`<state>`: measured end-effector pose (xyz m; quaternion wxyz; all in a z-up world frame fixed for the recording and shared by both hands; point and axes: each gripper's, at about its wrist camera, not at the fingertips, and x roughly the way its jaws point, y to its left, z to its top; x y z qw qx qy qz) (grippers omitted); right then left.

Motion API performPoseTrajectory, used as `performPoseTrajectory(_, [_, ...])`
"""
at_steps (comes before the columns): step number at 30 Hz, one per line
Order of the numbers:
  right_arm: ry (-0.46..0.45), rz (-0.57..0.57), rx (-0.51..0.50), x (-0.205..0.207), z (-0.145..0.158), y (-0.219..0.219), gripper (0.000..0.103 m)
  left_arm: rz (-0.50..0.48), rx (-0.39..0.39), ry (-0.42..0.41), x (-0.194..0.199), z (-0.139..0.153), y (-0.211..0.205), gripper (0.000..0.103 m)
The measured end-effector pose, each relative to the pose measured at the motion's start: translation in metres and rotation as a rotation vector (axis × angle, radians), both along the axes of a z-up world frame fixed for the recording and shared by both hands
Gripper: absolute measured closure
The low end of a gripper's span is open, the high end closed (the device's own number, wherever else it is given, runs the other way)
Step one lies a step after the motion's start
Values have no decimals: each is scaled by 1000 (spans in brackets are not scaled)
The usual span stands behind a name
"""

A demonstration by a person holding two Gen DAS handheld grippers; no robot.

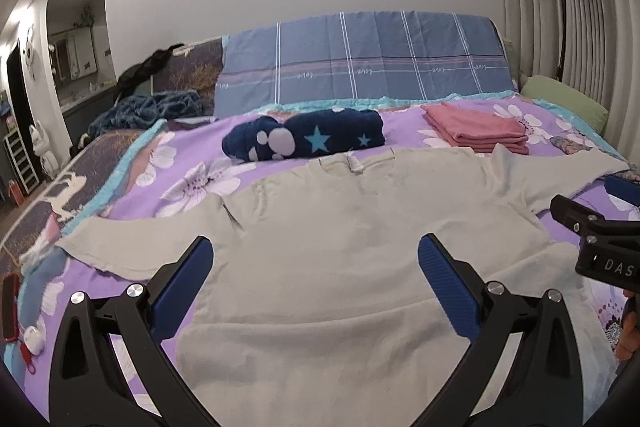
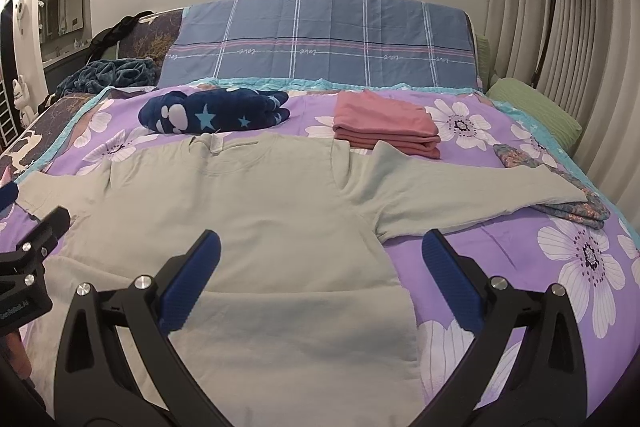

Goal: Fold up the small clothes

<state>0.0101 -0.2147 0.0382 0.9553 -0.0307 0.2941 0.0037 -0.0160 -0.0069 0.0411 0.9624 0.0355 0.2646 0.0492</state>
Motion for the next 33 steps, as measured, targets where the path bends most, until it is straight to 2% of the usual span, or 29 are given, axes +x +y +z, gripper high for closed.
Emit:
performPoseTrajectory(7, [-9,-8,0,-2,4,0,2,15,-35,-32,-3,1,4,1])
performPoseTrajectory(20, [-11,-13,6,-4,5,-2,2,-6,-82,1,-3,-8,11,1])
performPoseTrajectory(33, [-4,-16,11,-2,3,-2,2,-30,-112,0,-4,-14,13,1])
